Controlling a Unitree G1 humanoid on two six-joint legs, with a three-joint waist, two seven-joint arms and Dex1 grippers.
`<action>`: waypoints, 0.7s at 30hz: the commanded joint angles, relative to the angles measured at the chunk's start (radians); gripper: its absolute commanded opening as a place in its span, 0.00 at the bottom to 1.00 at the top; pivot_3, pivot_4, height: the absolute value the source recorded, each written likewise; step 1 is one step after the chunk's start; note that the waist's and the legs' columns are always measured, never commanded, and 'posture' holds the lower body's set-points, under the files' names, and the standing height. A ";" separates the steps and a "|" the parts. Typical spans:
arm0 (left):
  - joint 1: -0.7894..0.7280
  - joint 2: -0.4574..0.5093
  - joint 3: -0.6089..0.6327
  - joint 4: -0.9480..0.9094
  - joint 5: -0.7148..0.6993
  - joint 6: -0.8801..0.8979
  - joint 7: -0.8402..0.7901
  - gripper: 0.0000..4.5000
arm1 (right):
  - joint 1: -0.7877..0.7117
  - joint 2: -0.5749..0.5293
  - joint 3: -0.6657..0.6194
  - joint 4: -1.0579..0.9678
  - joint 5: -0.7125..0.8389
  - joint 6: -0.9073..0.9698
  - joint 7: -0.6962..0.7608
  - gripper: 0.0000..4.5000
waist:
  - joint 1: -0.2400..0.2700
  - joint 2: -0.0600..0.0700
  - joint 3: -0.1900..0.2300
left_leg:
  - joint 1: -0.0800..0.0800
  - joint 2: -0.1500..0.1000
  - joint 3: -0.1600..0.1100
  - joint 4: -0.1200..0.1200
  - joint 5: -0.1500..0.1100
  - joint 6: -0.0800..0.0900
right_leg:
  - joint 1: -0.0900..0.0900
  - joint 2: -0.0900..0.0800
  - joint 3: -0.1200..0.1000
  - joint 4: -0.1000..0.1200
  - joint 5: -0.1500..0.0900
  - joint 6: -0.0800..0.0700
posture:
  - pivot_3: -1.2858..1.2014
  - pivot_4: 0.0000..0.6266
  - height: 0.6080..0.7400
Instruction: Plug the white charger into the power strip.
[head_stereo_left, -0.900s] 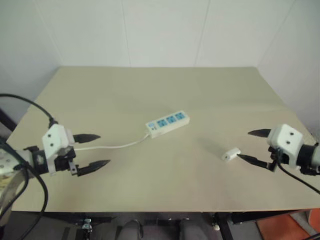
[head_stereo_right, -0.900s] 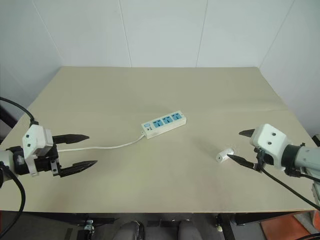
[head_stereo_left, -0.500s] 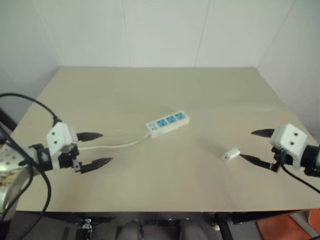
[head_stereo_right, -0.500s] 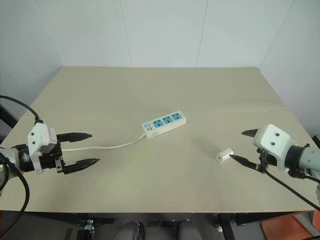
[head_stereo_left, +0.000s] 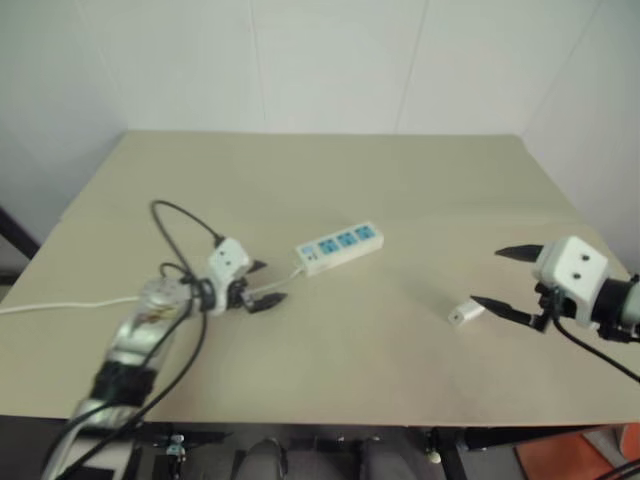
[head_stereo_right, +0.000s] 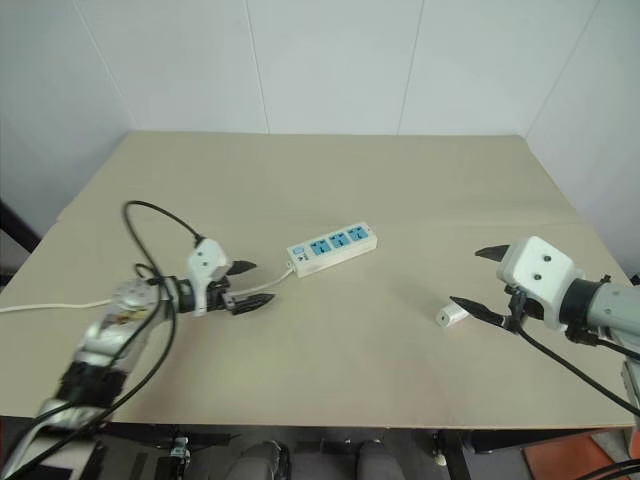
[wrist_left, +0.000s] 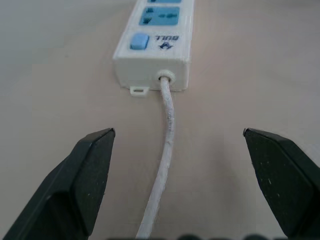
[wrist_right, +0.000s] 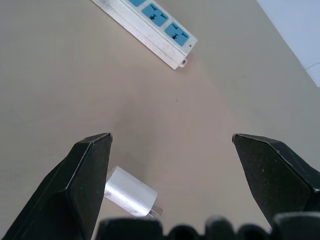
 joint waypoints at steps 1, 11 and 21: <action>-0.110 -0.071 -0.050 0.240 0.114 -0.085 0.104 0.90 | -0.009 0.006 -0.013 -0.041 0.012 -0.005 -0.022 1.00 | 0.000 -0.001 0.000 | 0.000 0.000 0.000 0.000 0.000 0.000 | 0.000 0.000 0.000 0.000 0.000 0.000 | 0.52 0.24 1.00; -0.191 -0.138 -0.069 0.505 0.174 -0.267 0.081 0.22 | 0.014 0.012 -0.027 -0.073 0.020 -0.001 -0.025 1.00 | -0.008 -0.001 -0.003 | 0.014 -0.001 0.000 0.000 0.000 0.000 | 0.016 -0.001 0.001 -0.003 -0.004 0.009 | 0.52 0.24 1.00; 0.181 0.089 -0.034 -0.017 -0.004 -0.390 -0.319 0.00 | -0.002 0.009 -0.006 -0.062 0.025 -0.014 -0.008 1.00 | -0.029 0.000 -0.004 | 0.013 0.000 0.000 -0.003 -0.001 0.001 | 0.013 -0.001 0.002 -0.004 0.000 0.002 | 0.52 0.24 1.00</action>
